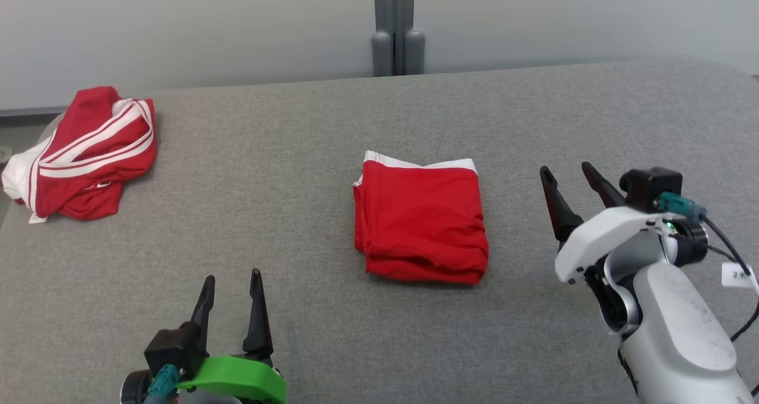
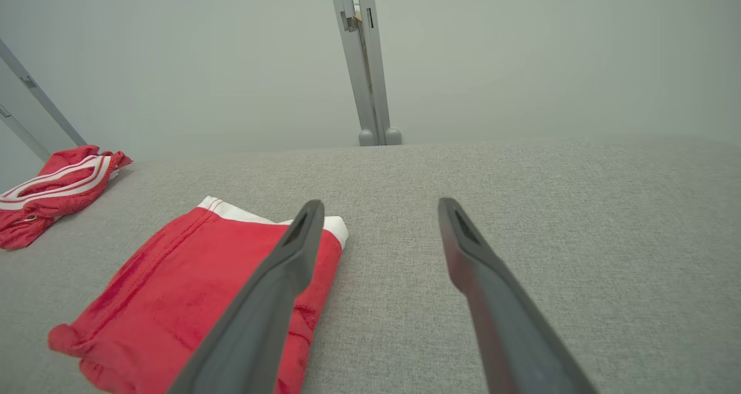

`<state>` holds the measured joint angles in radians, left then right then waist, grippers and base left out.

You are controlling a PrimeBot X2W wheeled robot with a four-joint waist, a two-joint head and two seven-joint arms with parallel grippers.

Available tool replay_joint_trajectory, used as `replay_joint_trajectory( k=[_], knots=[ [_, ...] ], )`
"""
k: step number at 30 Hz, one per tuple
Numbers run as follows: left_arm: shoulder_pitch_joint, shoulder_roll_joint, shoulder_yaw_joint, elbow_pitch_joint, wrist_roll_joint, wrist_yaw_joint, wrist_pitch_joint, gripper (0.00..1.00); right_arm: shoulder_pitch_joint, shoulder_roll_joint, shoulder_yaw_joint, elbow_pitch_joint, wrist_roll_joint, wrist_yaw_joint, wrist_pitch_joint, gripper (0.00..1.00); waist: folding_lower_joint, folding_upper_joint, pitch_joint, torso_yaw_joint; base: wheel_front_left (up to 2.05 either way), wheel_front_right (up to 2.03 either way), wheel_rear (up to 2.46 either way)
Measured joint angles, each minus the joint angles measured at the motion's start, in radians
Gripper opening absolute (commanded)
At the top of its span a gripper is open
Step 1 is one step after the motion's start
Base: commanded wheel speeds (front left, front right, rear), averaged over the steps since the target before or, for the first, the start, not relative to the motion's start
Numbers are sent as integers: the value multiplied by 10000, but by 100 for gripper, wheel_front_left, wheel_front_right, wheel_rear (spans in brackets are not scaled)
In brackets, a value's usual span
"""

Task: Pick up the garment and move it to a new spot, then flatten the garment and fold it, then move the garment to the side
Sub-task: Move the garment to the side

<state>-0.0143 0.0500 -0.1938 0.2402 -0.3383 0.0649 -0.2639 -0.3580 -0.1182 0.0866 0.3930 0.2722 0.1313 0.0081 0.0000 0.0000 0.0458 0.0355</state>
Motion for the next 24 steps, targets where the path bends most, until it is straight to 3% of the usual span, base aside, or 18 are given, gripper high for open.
replay_joint_trajectory(
  k=[16,24],
  knots=[
    [-383,-4,-399,6,-290,117,0,100,-1737,-777,1296,2813,2982,0,3448,100,0,0,790,1373,0,0,0],
    [-502,-4,-512,-52,-318,178,0,100,-2270,-867,1528,3791,3340,2,3749,100,0,0,1203,1695,0,0,0]
  ],
)
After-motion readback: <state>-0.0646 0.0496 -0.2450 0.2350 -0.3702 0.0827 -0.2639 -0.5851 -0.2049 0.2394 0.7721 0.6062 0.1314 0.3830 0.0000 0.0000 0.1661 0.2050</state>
